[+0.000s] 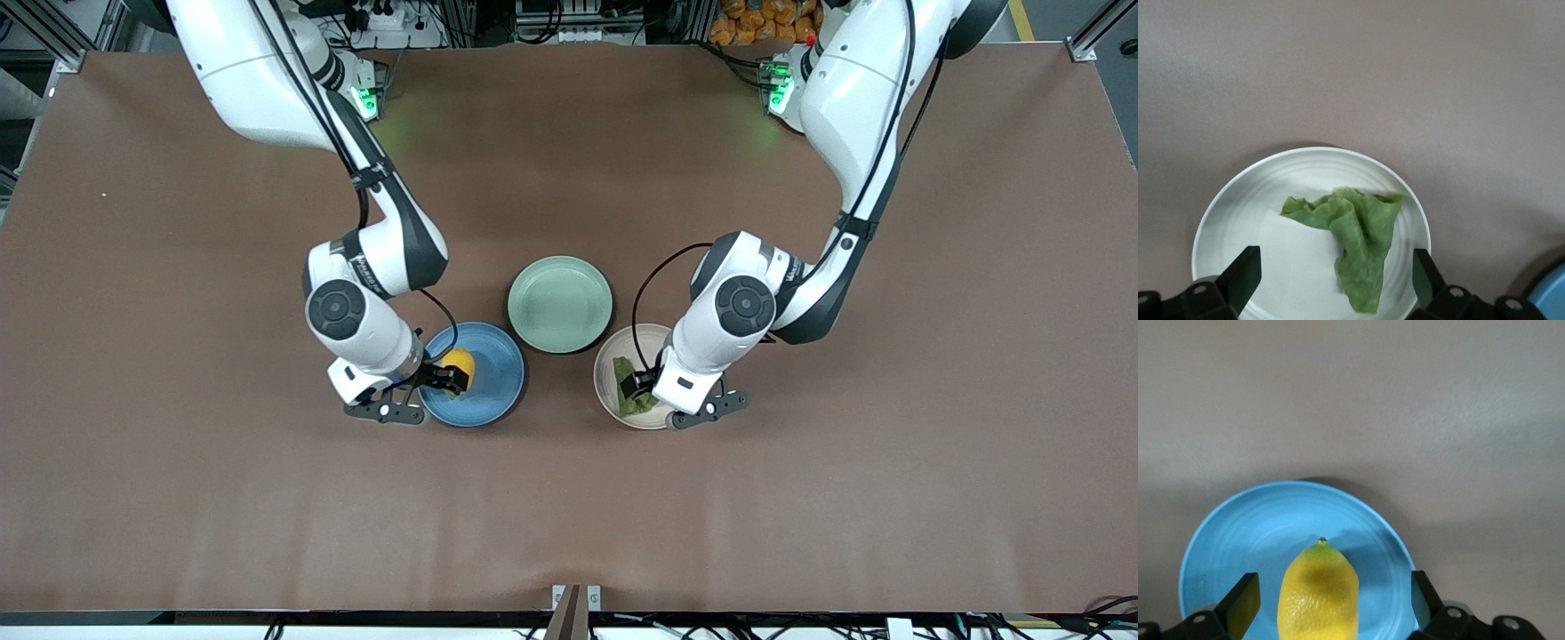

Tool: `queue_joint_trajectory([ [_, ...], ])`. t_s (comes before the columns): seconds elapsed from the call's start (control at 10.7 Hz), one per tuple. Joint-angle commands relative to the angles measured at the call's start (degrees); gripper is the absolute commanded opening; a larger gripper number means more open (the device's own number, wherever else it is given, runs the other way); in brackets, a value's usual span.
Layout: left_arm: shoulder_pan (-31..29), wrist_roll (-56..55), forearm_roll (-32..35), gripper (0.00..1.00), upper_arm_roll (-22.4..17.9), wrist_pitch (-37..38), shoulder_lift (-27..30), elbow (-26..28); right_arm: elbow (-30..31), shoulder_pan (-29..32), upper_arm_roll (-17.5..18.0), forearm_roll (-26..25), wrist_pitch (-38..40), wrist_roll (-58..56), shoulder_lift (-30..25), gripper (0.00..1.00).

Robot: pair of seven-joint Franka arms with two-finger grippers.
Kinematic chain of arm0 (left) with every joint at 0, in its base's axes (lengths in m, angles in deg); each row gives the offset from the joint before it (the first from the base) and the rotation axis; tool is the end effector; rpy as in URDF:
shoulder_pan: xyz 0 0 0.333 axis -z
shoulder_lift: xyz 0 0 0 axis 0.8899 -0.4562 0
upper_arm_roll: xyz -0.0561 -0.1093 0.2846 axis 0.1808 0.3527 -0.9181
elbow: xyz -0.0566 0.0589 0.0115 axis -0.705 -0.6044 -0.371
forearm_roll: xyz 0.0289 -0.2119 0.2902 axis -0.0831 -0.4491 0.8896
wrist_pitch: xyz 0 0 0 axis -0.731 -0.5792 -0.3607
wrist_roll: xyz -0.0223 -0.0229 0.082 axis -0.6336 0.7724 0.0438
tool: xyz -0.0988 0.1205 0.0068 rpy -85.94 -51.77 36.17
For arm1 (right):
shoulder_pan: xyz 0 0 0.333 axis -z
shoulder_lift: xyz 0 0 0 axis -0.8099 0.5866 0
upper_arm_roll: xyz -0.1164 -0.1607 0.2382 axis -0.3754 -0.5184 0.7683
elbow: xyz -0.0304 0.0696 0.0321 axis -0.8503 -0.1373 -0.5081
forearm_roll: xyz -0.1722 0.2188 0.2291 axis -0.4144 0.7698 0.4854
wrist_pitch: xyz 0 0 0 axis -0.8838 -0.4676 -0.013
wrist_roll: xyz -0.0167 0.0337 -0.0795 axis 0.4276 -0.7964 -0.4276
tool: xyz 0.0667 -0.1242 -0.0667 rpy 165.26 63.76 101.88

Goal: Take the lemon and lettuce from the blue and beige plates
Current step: 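Close the right gripper on the lemon while the left gripper grasps the lettuce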

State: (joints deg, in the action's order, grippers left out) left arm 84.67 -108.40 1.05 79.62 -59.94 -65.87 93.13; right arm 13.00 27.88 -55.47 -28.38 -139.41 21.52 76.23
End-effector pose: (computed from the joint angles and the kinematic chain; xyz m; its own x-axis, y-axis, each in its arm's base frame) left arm 0.6093 -0.3595 0.2203 0.9345 0.3558 -0.0127 0.3515 -0.9164 0.1915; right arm 0.6073 0.2700 0.2104 0.9888 -0.1456 0.0325 -0.1428 -0.9869 -0.0757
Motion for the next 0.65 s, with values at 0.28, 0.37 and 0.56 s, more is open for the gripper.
queue_joint_trajectory([
  [0.28, 2.09, -10.42, 1.37, 1.0, -0.28, -8.8, -4.41, -1.59, 1.04, -3.06, -0.51, 0.55, -1.51, 3.0, 1.54, 1.0],
  [0.37, 2.61, -11.13, 1.37, 1.0, -0.27, -9.07, -4.76, -1.68, 1.64, -3.24, -0.51, 0.38, -2.12, 3.35, 1.8, 1.0],
  [0.56, 3.05, -11.22, 1.46, 1.0, -0.36, -10.21, -5.73, -1.51, 2.44, -3.85, -0.51, 0.2, -3.36, 3.35, 1.98, 1.0],
])
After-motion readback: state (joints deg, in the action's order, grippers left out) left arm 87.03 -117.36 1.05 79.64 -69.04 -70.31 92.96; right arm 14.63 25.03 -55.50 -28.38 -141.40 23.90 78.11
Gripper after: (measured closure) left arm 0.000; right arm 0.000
